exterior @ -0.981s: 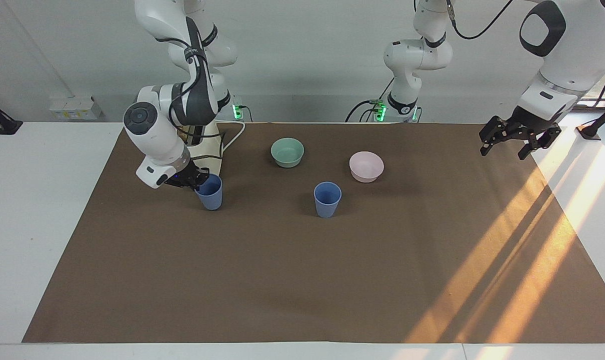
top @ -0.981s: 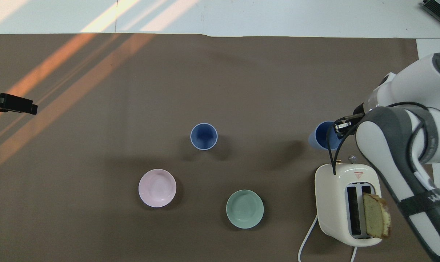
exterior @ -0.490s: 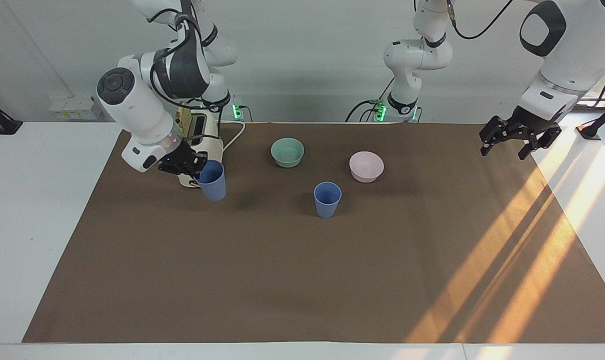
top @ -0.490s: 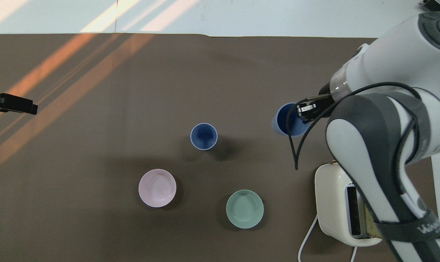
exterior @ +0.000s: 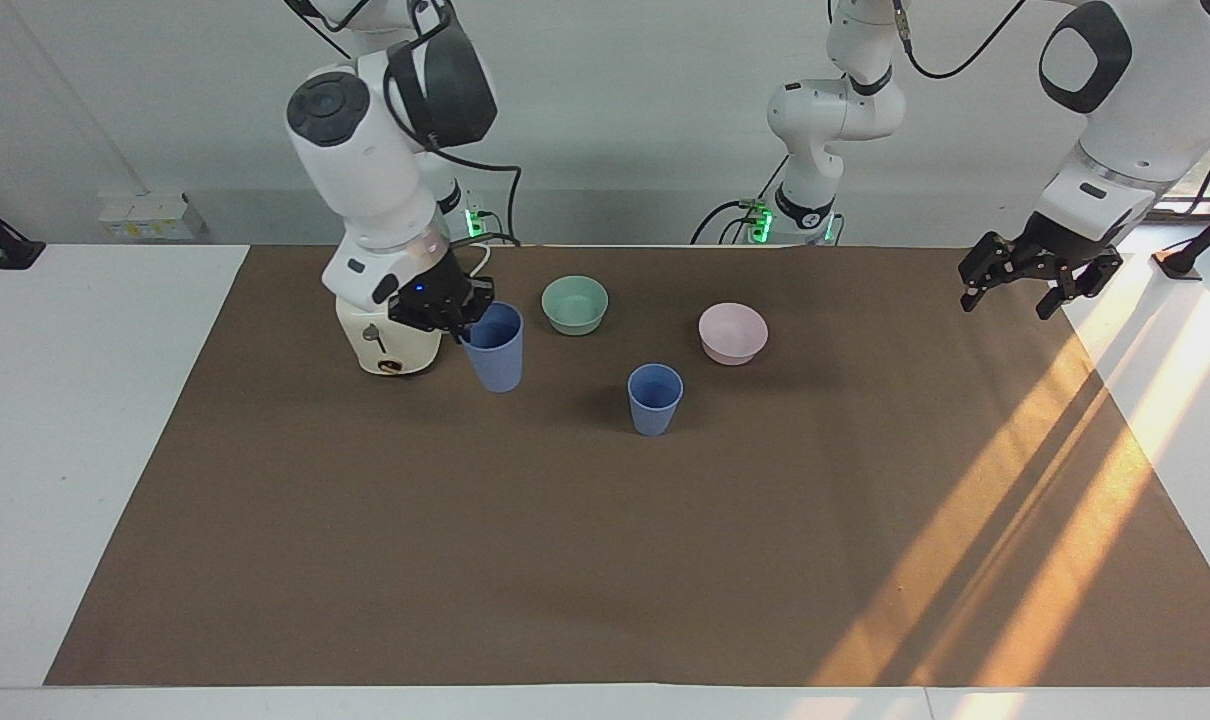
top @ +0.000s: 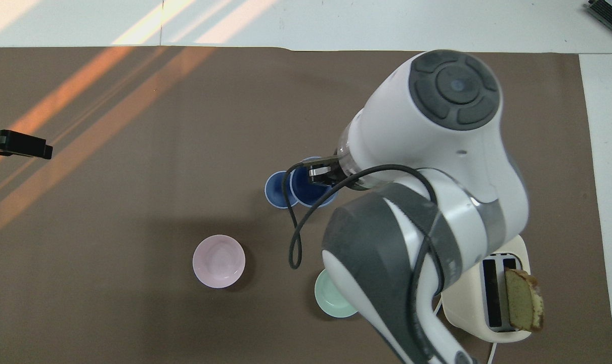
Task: Stack blue cups with both arms
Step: 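Carry the blue cup with the right gripper over the placed cup, then lower the cup into the other cup and open the right gripper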
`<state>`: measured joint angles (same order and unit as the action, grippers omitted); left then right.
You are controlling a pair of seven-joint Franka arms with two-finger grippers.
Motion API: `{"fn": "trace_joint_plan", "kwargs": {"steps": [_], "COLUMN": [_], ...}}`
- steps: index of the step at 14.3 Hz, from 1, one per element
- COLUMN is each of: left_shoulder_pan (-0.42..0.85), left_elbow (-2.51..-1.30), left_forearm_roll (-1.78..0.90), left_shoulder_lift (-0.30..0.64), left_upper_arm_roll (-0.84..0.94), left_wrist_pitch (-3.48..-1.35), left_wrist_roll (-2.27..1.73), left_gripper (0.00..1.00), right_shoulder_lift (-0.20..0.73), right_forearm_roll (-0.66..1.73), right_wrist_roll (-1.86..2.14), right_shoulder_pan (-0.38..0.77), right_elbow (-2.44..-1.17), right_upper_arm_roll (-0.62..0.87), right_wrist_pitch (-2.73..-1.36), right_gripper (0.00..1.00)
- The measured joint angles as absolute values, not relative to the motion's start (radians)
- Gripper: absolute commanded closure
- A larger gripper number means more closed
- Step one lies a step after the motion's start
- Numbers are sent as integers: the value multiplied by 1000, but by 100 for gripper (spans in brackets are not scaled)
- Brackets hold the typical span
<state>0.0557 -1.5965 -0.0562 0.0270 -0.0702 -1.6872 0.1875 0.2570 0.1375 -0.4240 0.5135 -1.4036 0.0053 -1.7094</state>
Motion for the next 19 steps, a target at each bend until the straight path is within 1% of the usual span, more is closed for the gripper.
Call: {"fn": "trace_joint_plan", "kwargs": {"steps": [7,12,17,18,19], "left_shoulder_pan": [56,56,56,56,56], "left_elbow": [-1596,-1596,-1596,-1596,-1596], "left_forearm_roll": [-56,-56,-56,-56,-56], "left_shoulder_lift": [27,27,27,27,27], "left_upper_arm_roll": [-69,-68,-67,-67,-67], "left_wrist_pitch": [-1684,-1681,-1679,-1679,-1679], "left_wrist_roll": [188,188,188,188,187], "left_gripper": [0,0,0,0,0], "right_shoulder_lift": [367,378,378,378,378], "right_forearm_roll": [137,137,137,137,137], "right_wrist_roll": [-449,-449,-449,-449,-449], "right_shoulder_pan": [534,563,565,565,565], "right_elbow": [-1406,-1427,-1435,-1436,-1436], "right_upper_arm_roll": [4,4,3,2,2], "right_wrist_pitch": [-1859,-1864,-1863,-1863,-1864], "right_gripper": [100,100,100,63,1]}}
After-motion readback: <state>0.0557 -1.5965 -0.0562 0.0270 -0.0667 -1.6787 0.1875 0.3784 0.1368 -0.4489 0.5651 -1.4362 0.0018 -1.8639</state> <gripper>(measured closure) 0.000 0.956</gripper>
